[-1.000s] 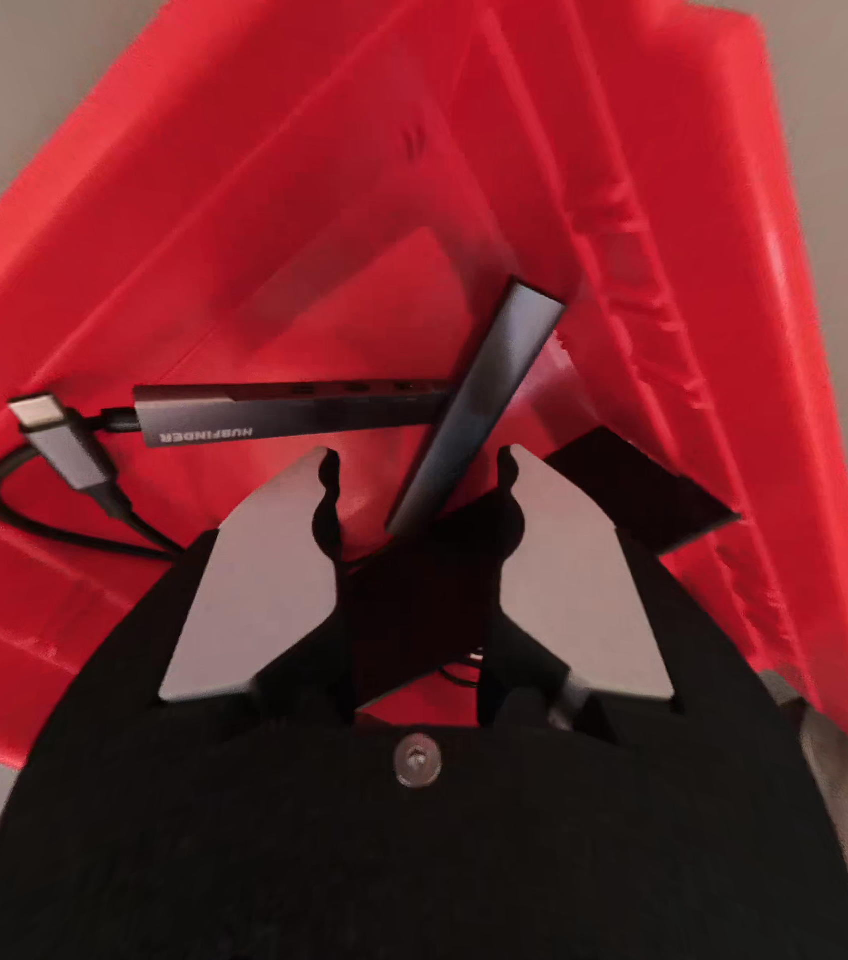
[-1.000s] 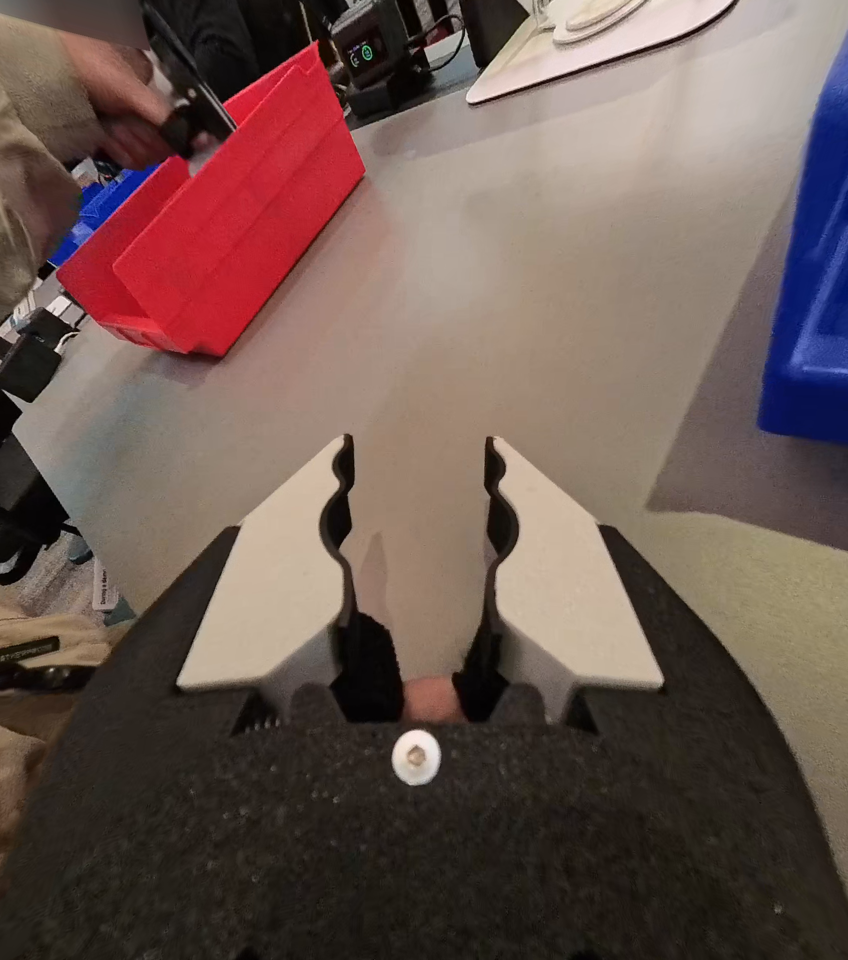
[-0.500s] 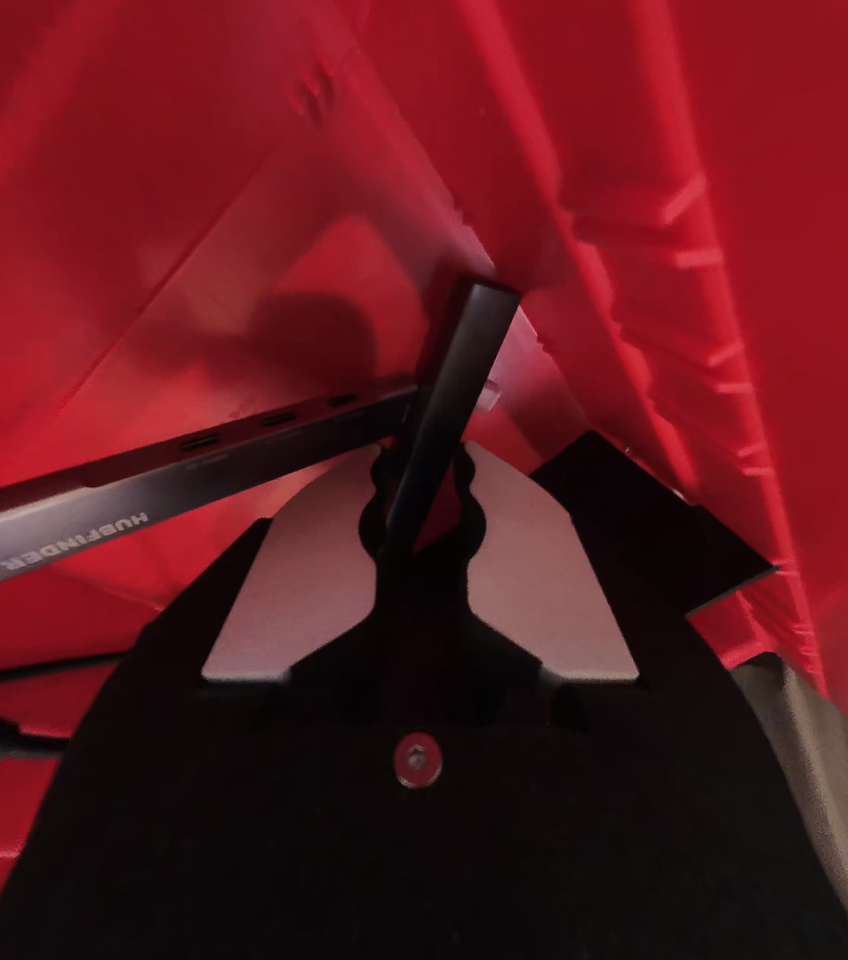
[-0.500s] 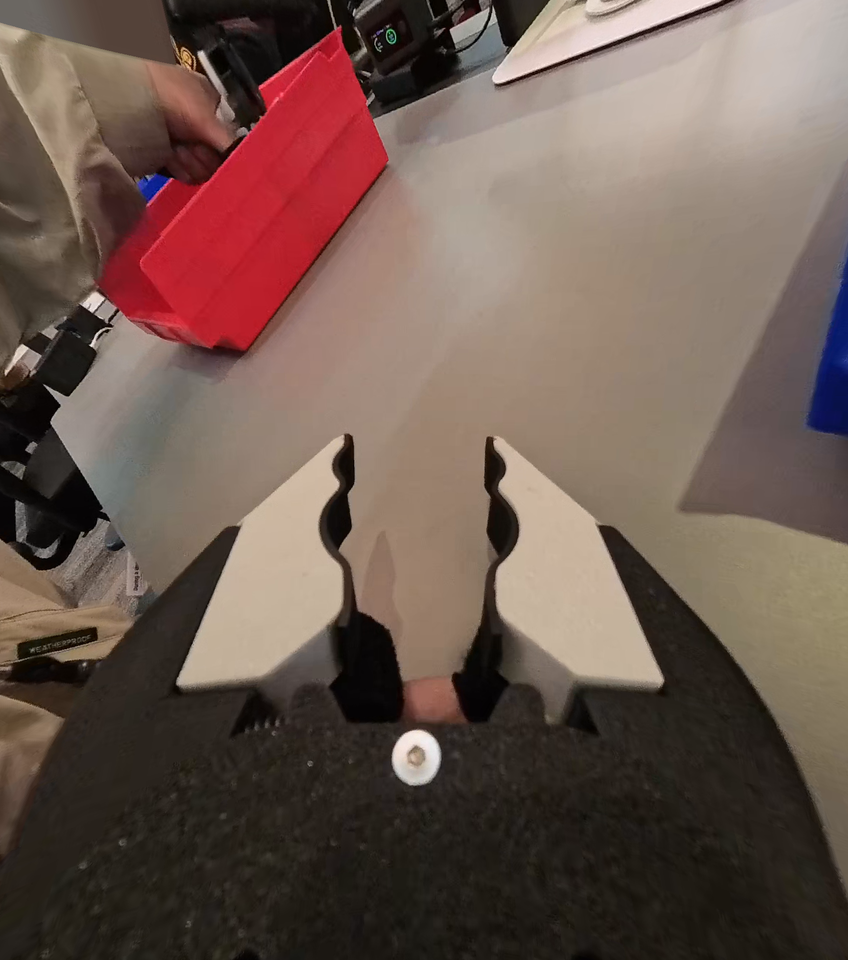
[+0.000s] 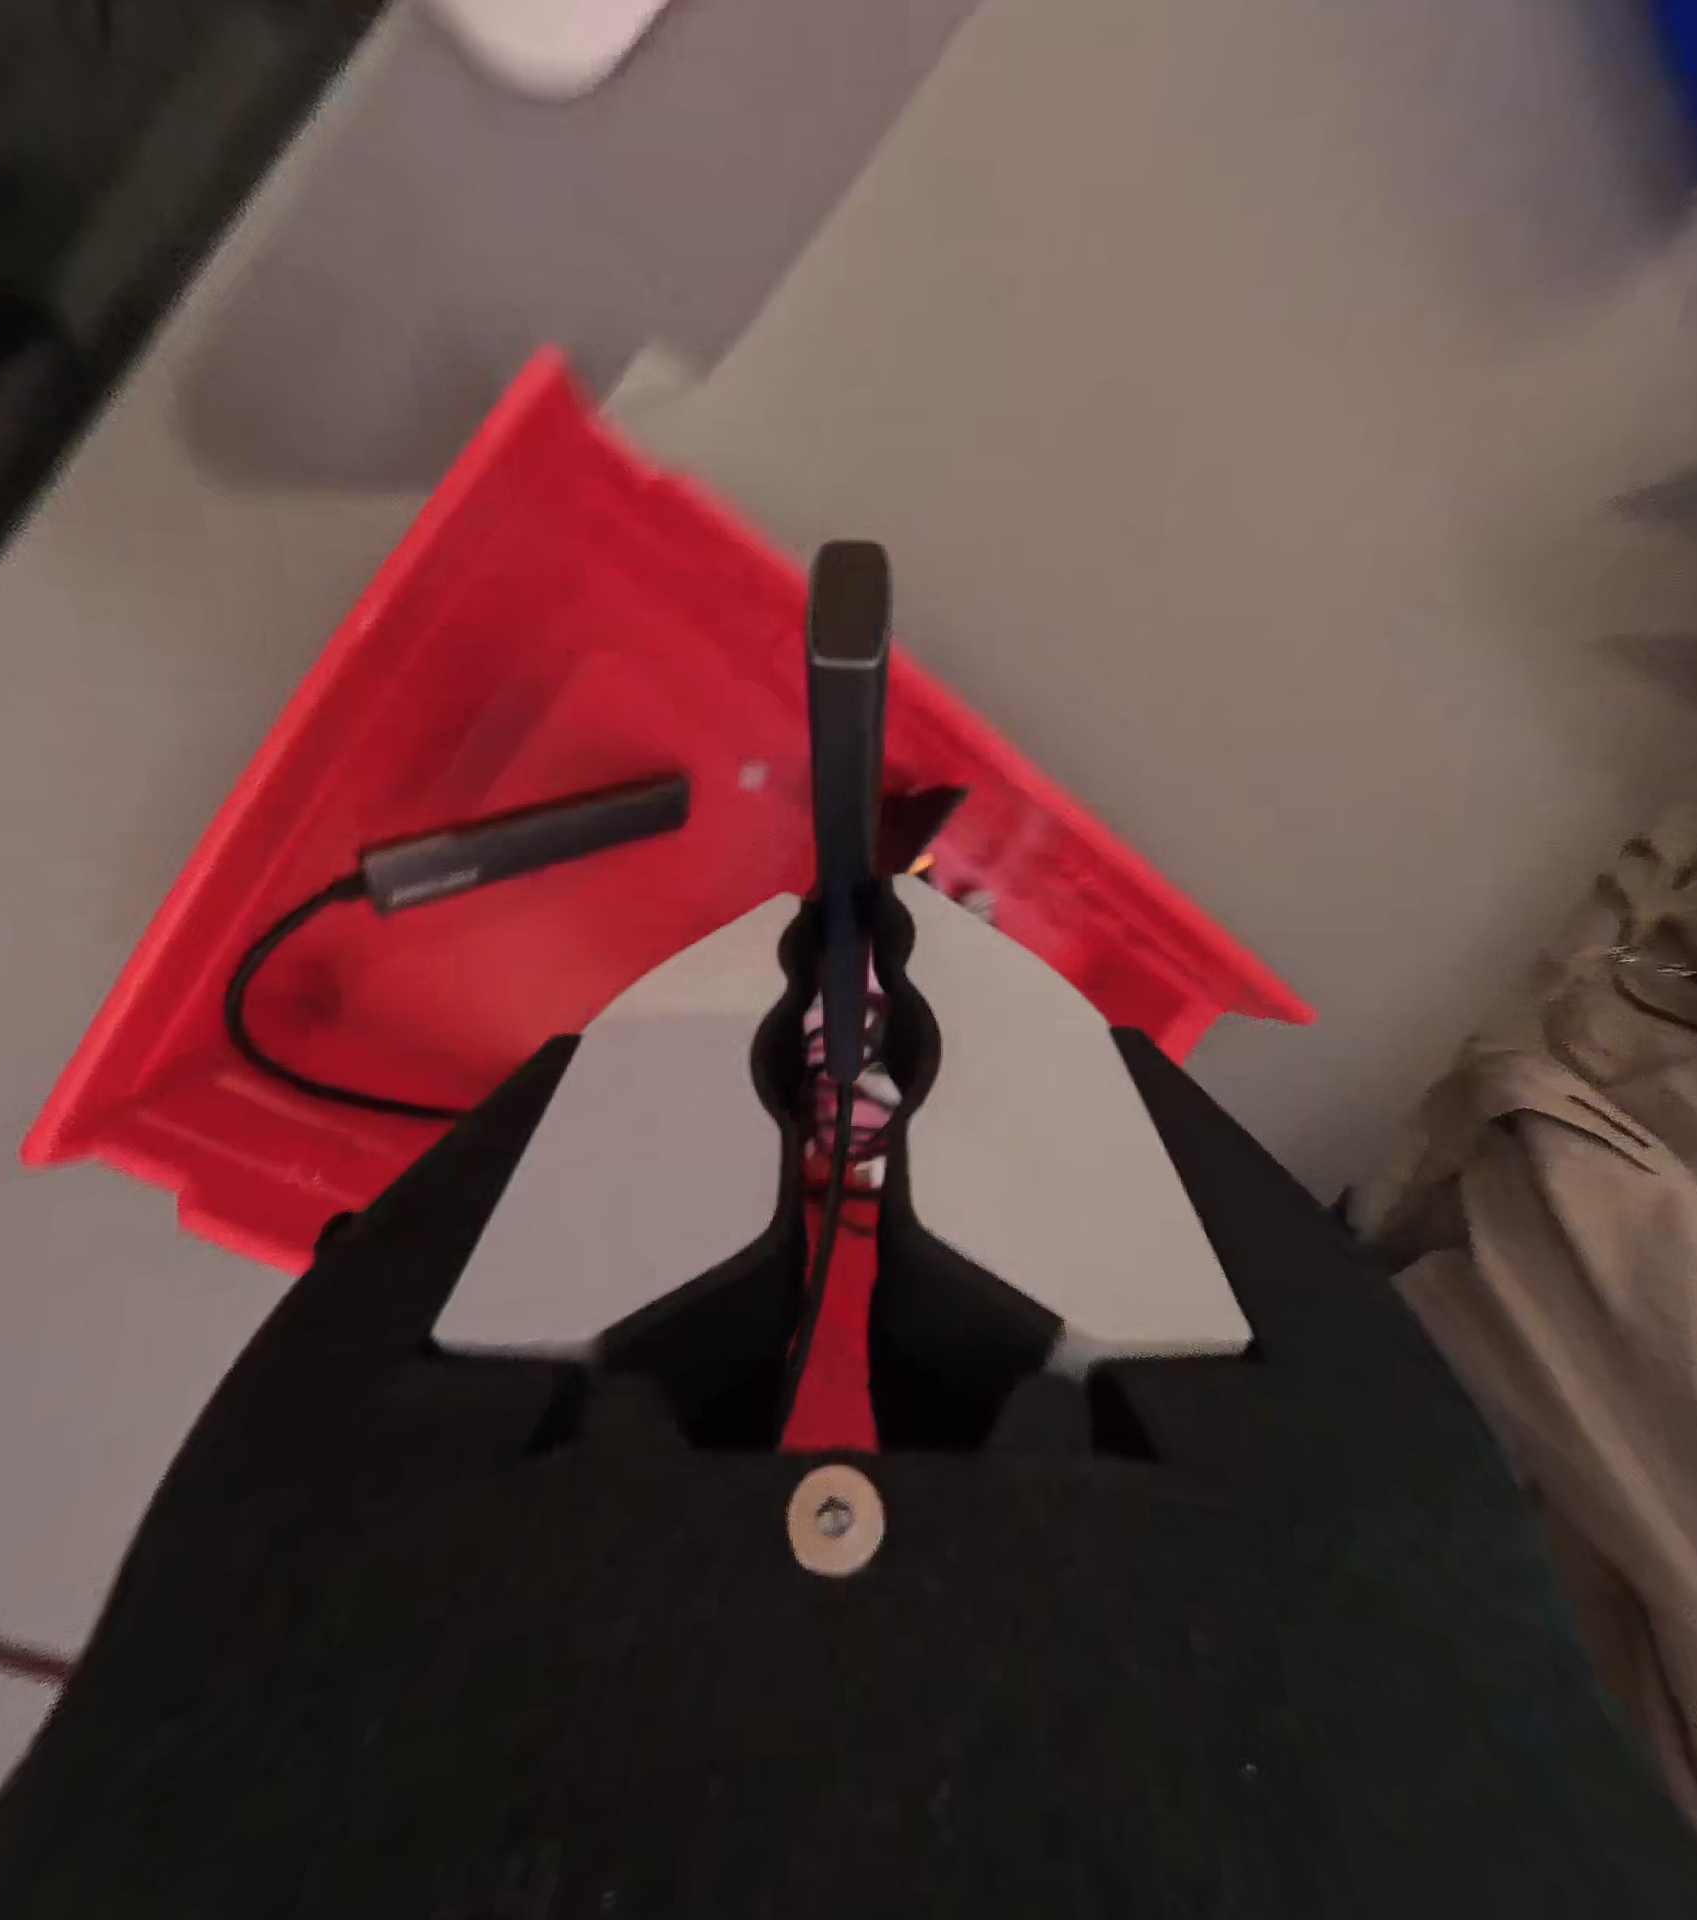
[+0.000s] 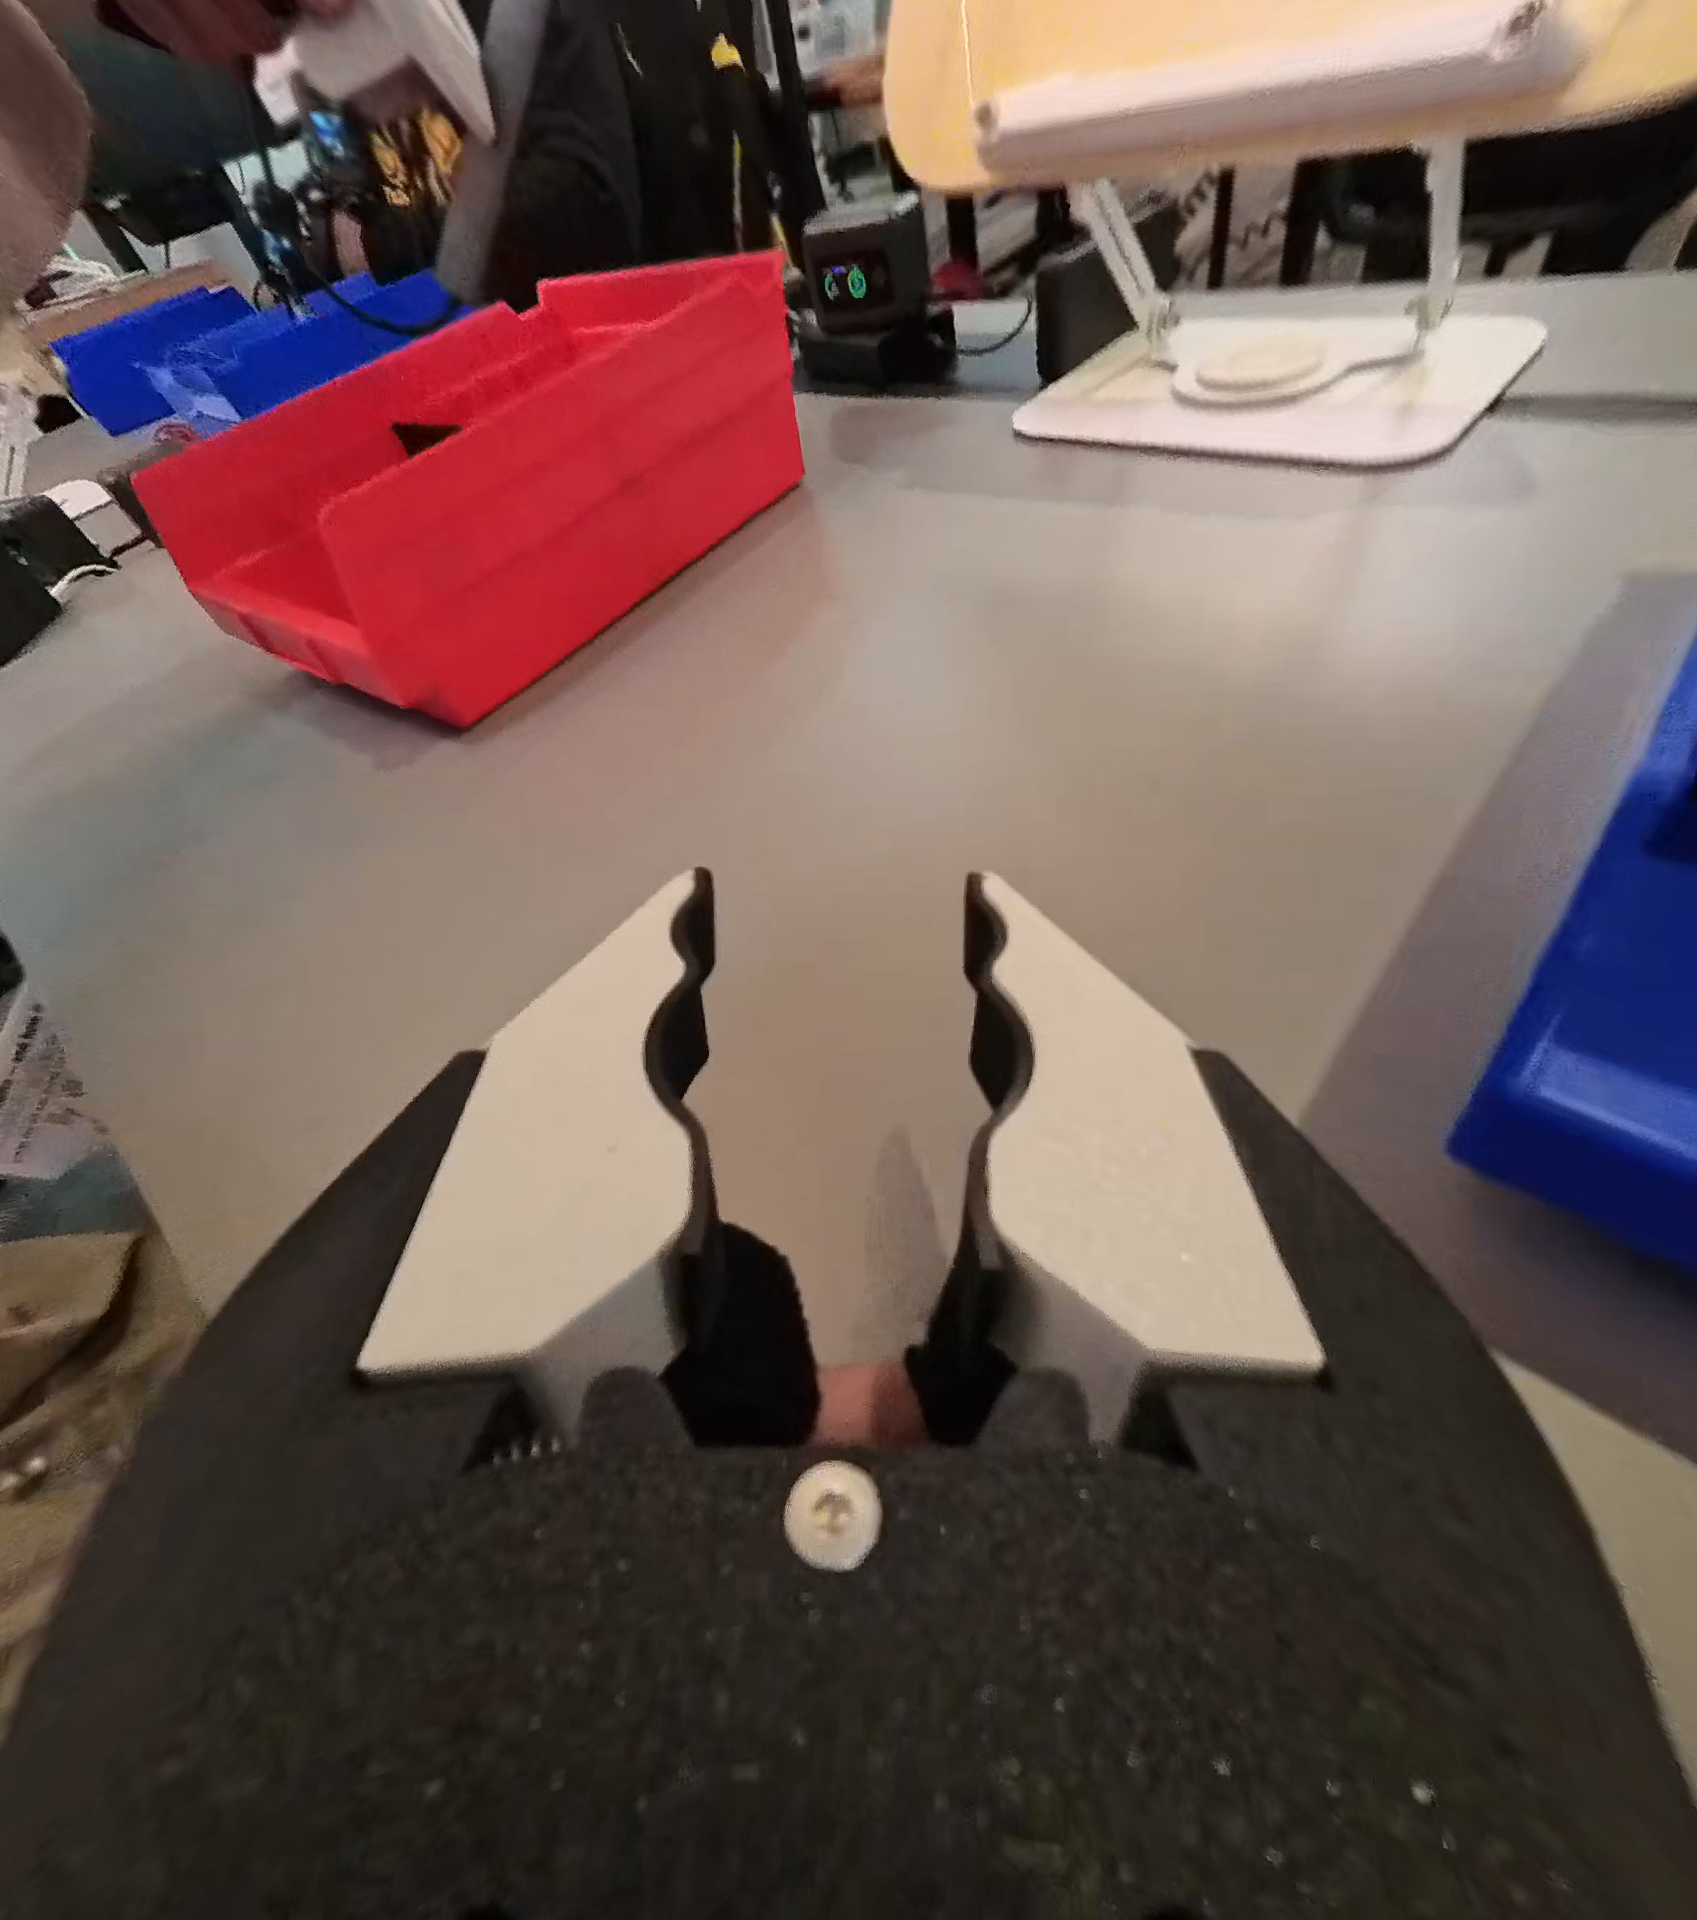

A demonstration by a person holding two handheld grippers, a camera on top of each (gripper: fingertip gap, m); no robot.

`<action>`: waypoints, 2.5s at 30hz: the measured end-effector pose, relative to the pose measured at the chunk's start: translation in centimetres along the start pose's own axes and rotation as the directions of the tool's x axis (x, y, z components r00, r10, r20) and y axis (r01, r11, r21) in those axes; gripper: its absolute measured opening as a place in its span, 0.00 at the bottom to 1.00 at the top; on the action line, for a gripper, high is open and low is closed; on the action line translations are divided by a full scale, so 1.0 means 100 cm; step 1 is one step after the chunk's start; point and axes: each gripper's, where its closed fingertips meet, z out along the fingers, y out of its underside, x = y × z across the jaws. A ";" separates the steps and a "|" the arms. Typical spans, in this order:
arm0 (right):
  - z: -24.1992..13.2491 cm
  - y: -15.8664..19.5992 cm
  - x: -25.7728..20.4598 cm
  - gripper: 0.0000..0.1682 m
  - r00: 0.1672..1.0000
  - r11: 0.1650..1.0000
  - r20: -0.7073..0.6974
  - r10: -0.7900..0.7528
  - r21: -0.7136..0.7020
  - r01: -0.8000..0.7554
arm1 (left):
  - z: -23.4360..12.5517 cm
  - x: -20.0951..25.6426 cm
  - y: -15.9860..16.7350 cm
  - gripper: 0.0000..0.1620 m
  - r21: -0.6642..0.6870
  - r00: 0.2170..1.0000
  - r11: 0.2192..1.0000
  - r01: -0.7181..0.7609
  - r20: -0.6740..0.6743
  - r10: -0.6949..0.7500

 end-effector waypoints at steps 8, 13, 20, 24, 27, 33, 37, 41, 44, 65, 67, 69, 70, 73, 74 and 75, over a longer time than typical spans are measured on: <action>0.031 -0.098 -0.063 0.28 0.966 0.979 0.256 -0.026 0.201 -0.026 | -0.038 0.183 -0.071 0.06 0.591 0.896 0.778 -0.215 -0.198 0.398; 0.036 -0.159 -0.102 0.29 0.881 0.873 0.473 0.023 0.419 -0.248 | -0.043 0.288 -0.065 0.06 0.906 0.686 0.421 -0.050 -0.275 0.674; 0.017 -0.163 -0.131 0.11 0.831 0.787 0.550 -0.086 0.549 -0.282 | -0.012 0.320 -0.055 0.06 0.933 0.601 0.284 0.221 -0.360 0.714; 0.013 -0.161 -0.128 0.05 0.831 0.753 0.543 -0.118 0.595 -0.282 | 0.002 0.333 -0.051 0.06 0.936 0.580 0.273 0.222 -0.352 0.735; 0.013 -0.156 -0.128 0.05 0.852 0.755 0.491 -0.181 0.624 -0.200 | 0.008 0.337 -0.049 0.06 0.935 0.565 0.276 0.222 -0.354 0.745; 0.016 -0.150 -0.123 0.04 0.860 0.783 0.473 -0.191 0.602 -0.157 | 0.019 0.335 -0.049 0.06 0.935 0.557 0.270 0.228 -0.353 0.752; 0.019 -0.145 -0.123 0.05 0.881 0.799 0.414 -0.228 0.597 -0.074 | 0.022 0.332 -0.045 0.07 0.923 0.526 0.275 0.268 -0.380 0.761; 0.022 -0.141 -0.124 0.05 0.876 0.807 0.421 -0.235 0.587 -0.065 | 0.024 0.330 -0.042 0.07 0.917 0.519 0.282 0.282 -0.393 0.759; 0.029 -0.137 -0.118 0.05 0.894 0.810 0.338 -0.294 0.585 0.045 | 0.030 0.321 -0.042 0.07 0.892 0.544 0.327 0.311 -0.449 0.709; 0.202 -0.068 -0.021 0.04 0.264 0.203 -0.260 -0.929 0.238 0.950 | 0.107 0.229 0.166 0.26 0.811 0.946 0.580 0.074 0.127 -0.298; 0.199 -0.068 -0.027 0.04 0.297 0.230 -0.240 -0.924 0.269 0.935 | 0.103 0.213 0.174 0.25 0.816 0.924 0.573 0.076 0.159 -0.349; 0.198 -0.068 -0.026 0.04 0.307 0.243 -0.230 -0.923 0.269 0.932 | 0.103 0.200 0.180 0.24 0.820 0.904 0.559 0.122 0.142 -0.404; 0.198 -0.071 -0.026 0.04 0.314 0.249 -0.234 -0.920 0.270 0.930 | 0.103 0.196 0.181 0.24 0.822 0.897 0.550 0.148 0.123 -0.425; 0.198 -0.071 -0.025 0.04 0.362 0.298 -0.208 -0.908 0.284 0.911 | 0.106 0.190 0.180 0.24 0.816 0.894 0.539 0.208 0.065 -0.443; 0.198 -0.070 -0.025 0.04 0.363 0.301 -0.201 -0.910 0.281 0.911 | 0.107 0.189 0.179 0.24 0.813 0.895 0.539 0.218 0.054 -0.444; 0.198 -0.069 -0.024 0.04 0.357 0.296 -0.206 -0.911 0.276 0.914 | 0.108 0.188 0.177 0.24 0.811 0.896 0.540 0.226 0.045 -0.443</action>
